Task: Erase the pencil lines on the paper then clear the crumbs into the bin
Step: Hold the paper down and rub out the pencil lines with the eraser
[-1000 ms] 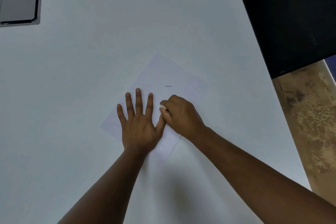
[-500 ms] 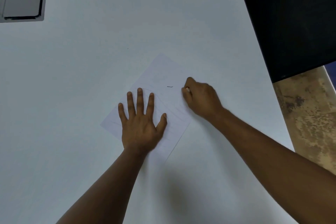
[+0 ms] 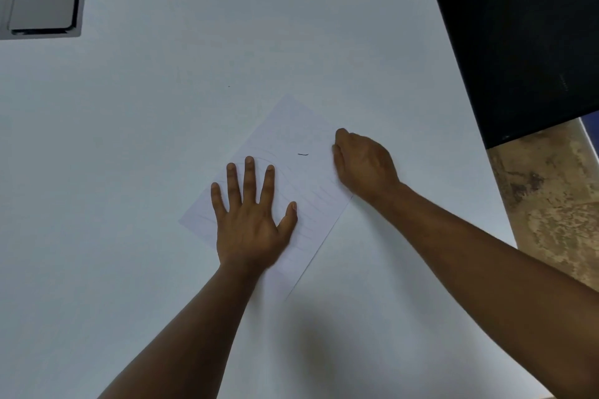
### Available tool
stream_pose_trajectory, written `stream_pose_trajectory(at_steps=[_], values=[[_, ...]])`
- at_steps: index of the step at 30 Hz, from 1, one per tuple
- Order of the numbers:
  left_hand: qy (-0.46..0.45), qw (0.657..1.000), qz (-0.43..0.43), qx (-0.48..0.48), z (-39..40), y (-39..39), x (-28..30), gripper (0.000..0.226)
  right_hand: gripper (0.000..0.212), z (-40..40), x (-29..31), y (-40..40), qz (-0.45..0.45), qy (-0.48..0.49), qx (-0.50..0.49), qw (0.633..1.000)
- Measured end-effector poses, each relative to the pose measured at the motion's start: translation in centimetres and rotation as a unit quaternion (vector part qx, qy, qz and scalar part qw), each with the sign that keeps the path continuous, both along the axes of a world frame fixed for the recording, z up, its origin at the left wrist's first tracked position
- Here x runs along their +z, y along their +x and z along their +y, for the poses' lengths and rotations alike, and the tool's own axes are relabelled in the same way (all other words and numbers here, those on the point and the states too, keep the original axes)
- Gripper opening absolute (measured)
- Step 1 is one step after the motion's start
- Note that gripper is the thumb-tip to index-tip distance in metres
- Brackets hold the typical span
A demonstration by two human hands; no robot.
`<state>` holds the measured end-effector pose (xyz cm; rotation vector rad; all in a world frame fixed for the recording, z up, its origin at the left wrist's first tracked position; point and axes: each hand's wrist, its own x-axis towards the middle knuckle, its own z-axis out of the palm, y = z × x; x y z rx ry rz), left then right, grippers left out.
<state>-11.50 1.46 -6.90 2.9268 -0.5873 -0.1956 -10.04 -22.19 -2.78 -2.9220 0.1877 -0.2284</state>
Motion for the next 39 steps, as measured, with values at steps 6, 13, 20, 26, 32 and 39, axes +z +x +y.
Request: stream_pose_trajectory(at_steps=[6,13,20,26,32,39], values=[[0.0,1.0,-0.006,-0.001,-0.1,0.1,-0.1,0.078,0.011,4.3,0.0,-2.5,0.017,0.034,0.093,0.995],[0.002,1.0,0.0,0.0,0.0,0.0,0.1,0.078,0.013,-1.0,-0.1,1.1,0.017,0.013,0.025,0.999],[0.001,1.0,0.002,-0.001,0.0,0.1,0.0,0.077,0.017,-3.8,1.7,-0.6,-0.01,0.136,-0.026,0.99],[-0.004,1.0,-0.008,0.001,-0.1,0.0,-0.1,0.078,0.021,1.2,1.3,-1.8,0.019,0.177,0.088,0.98],[-0.008,1.0,-0.016,-0.002,0.0,0.1,-0.3,0.079,0.009,4.9,0.0,-6.0,-0.01,0.169,0.08,0.982],[-0.01,1.0,-0.011,0.001,0.0,-0.1,-0.2,0.077,0.024,2.3,-2.1,-5.2,-0.043,0.007,0.04,0.998]])
